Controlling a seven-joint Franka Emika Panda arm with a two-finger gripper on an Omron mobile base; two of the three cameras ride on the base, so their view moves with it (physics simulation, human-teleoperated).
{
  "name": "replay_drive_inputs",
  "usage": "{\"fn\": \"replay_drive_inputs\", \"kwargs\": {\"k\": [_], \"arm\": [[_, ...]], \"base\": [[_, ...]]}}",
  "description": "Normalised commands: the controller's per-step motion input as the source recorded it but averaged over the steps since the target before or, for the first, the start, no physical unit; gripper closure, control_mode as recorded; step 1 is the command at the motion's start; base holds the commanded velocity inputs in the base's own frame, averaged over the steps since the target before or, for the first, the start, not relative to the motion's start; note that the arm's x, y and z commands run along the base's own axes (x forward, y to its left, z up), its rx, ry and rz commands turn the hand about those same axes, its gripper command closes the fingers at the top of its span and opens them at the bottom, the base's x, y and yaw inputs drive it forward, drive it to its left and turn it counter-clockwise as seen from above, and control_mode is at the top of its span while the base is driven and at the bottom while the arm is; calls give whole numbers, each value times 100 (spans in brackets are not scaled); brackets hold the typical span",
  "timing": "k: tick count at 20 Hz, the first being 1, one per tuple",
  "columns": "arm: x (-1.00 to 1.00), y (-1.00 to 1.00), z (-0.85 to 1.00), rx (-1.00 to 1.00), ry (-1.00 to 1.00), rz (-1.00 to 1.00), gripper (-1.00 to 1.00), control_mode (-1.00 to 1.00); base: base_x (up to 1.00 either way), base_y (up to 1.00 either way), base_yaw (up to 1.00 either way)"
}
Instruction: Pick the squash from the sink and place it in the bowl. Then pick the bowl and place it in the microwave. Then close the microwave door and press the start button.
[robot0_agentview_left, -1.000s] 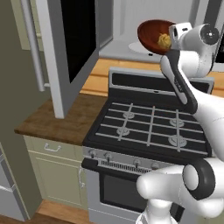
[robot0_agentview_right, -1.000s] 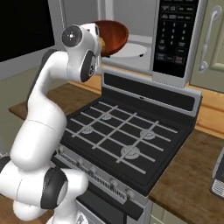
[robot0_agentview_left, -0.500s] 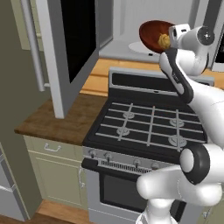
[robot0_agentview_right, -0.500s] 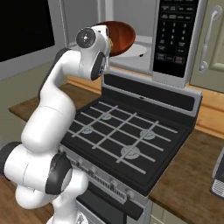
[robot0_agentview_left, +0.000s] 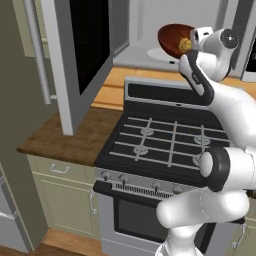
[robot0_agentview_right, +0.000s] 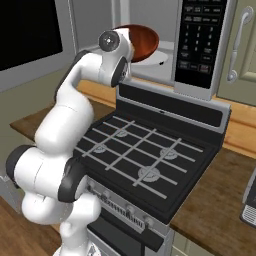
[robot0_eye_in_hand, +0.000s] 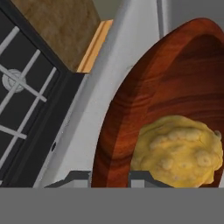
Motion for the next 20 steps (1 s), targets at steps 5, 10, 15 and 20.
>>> {"fn": "replay_drive_inputs", "kwargs": {"k": [5, 10, 15, 20], "arm": [[44, 0, -14, 0, 1, 0, 100, -100], [36, 0, -21, 0, 1, 0, 100, -100], [37, 0, -5, 0, 0, 0, 100, -100], [44, 0, -3, 0, 0, 0, -100, -100]], "base": [[0, 0, 0], [0, 0, 0], [0, 0, 0], [0, 0, 0]]}}
